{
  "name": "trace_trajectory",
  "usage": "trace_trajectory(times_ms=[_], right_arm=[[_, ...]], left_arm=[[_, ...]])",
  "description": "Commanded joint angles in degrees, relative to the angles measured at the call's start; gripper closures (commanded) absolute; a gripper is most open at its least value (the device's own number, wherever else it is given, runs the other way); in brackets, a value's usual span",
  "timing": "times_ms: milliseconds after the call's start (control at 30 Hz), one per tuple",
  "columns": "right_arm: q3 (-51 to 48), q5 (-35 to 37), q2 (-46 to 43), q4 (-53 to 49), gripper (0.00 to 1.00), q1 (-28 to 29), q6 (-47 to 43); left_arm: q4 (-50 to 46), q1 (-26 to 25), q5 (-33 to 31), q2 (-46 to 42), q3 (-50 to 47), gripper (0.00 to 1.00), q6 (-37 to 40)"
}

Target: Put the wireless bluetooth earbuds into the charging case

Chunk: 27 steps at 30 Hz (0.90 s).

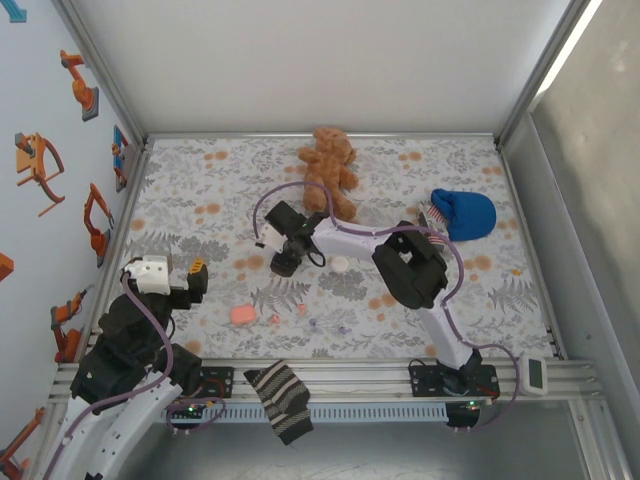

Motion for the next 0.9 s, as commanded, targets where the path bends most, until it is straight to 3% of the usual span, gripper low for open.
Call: trace_trajectory(times_ms=[0,233,667,867], right_arm=[[0.42,2.35,1.79,-1.42,0.46,0.00,-1.19],[-2.16,2.05,-0.57,1.38,0.55,0.01,-1.91],[-9.15,0.90,-7.52,11.41,0.56,-0.09,-2.62],[-16.52,2.37,-14.22,18.41,0.56,-0.09,-2.81]], left_arm=[[0.14,0.46,-1.00,0.65,-0.09,0.04,-0.54],[0.15,0.43,-0.96,0.61,-0.10,0.04,-0.56],[0.49,0.46,-0.60,0.60,-0.17,0.04,-0.65],[1.98,0.44,2.42,1.10,-0.51,0.04,-3.52]])
